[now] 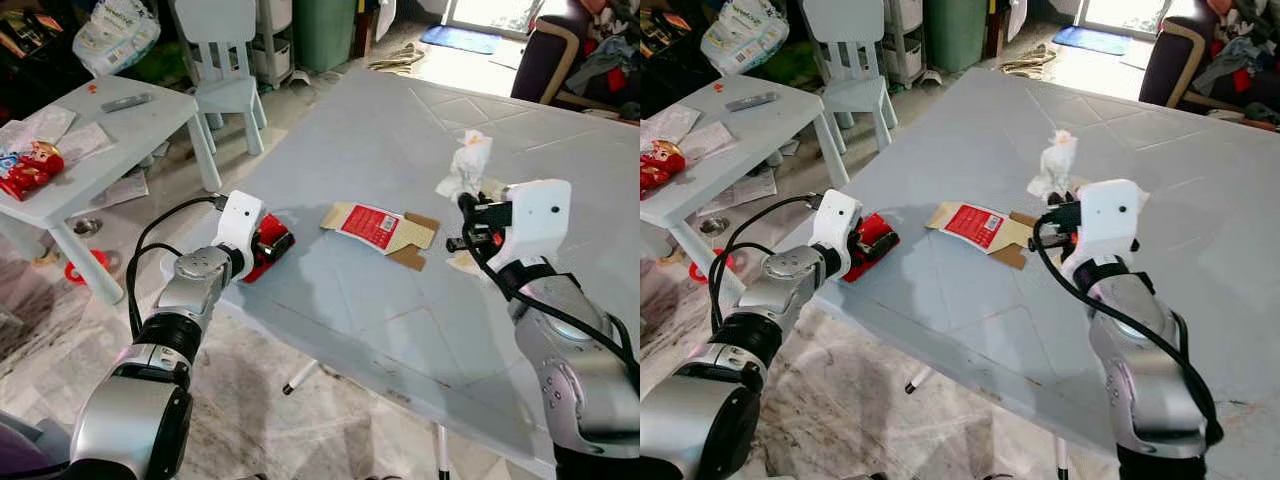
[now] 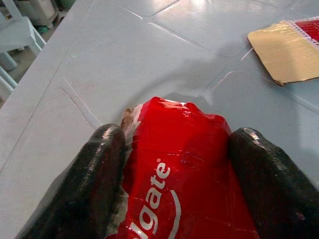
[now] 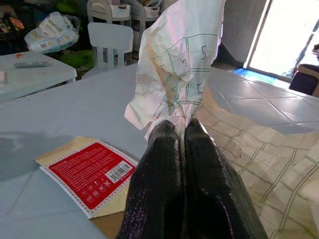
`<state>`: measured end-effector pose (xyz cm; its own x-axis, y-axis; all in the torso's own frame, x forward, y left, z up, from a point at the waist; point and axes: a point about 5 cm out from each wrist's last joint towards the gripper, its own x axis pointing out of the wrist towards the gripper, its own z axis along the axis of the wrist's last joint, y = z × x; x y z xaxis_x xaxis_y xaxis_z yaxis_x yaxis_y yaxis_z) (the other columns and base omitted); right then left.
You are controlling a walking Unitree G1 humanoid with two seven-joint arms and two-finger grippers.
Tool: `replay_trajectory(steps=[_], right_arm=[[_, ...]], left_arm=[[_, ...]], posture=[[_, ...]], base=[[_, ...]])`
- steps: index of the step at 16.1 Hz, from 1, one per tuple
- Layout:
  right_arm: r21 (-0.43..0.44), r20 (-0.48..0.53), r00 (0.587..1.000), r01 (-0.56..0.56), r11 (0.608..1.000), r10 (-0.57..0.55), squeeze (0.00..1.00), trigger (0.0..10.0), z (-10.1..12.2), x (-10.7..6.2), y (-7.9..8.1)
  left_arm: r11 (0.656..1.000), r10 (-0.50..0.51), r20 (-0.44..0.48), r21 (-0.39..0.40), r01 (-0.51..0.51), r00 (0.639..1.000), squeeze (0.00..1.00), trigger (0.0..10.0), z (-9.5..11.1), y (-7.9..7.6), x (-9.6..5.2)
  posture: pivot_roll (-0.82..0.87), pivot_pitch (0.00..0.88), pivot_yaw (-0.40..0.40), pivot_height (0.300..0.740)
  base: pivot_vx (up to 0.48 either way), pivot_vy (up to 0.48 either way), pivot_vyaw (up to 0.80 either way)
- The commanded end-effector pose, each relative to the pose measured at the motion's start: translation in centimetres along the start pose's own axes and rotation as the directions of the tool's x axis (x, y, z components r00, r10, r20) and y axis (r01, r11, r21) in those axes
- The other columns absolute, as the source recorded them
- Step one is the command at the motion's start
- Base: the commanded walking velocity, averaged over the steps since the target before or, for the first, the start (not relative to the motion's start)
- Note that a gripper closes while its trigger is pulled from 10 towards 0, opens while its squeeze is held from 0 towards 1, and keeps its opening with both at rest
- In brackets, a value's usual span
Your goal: Picking trash to rubbish bin
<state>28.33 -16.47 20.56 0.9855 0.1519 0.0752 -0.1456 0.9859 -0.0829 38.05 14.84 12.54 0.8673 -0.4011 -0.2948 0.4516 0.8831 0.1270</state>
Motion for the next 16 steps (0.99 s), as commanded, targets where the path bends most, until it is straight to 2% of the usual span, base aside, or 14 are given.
replay_trajectory(steps=[1, 11, 16], right_arm=[[0.000, 0.010, 1.000, -0.001, 1.000, 0.001, 0.00, 0.0, 0.2, 0.3, 0.1], [0.014, 0.025, 0.999, -0.025, 1.000, 0.025, 0.00, 0.0, 0.1, 1.2, 0.7], [0.014, 0.032, 0.999, -0.030, 0.999, 0.029, 0.00, 0.0, 0.0, 1.4, 0.9]], left_arm=[[0.999, -0.031, -0.075, -0.016, 0.030, 0.997, 0.00, 0.0, -1.6, -0.3, -0.1], [0.998, 0.017, -0.042, -0.055, -0.019, 0.999, 0.00, 0.0, -1.3, 0.8, -0.6], [0.991, 0.078, 0.017, -0.114, -0.076, 0.997, 0.00, 0.0, -0.4, 1.5, -0.6]], posture=[[-0.09, 0.131, -0.021, 0.740], [-0.06, 0.107, -0.021, 0.740], [-0.05, 0.097, -0.017, 0.740]], base=[[0.000, 0.000, 0.00], [0.000, 0.000, 0.00], [0.000, 0.000, 0.00]])
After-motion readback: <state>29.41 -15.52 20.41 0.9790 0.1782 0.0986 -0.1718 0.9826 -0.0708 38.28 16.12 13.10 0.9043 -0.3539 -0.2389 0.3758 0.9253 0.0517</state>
